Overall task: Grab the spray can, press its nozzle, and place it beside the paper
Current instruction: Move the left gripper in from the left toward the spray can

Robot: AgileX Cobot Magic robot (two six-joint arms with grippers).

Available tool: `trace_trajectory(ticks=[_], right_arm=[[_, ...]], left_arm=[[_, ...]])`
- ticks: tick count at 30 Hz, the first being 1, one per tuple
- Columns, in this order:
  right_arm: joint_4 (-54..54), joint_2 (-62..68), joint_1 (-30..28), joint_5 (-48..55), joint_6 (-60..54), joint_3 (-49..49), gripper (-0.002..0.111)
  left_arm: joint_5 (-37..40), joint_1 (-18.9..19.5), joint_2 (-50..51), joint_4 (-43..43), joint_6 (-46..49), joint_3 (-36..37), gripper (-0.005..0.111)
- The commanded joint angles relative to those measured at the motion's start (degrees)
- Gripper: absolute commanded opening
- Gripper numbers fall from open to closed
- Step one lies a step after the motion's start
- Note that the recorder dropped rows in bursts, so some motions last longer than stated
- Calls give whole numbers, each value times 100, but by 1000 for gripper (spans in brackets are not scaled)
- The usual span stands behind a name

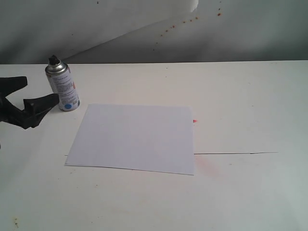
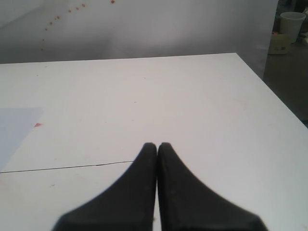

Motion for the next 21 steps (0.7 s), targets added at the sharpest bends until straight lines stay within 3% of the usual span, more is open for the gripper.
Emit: trace_trajectory(ticks=[1,5,10,16,21], right_arm=[[-48,-16,17,-11,-22,23,0],[-48,-16,17,-11,-22,23,0],[-48,-16,17,-11,-22,23,0],[-48,-16,17,-11,-22,23,0],[-48,-16,17,-11,-22,23,0]], left_arm=[[-73,231,317,1513,-586,-694,105],[-98,347,547,2478,-661,-1309,105],[-458,357,705,2518,-1130,-1637,105],[-53,370,849,2153,-1118,-1826,105],[-110,519,1245,2410,-1701,-2269,105]])
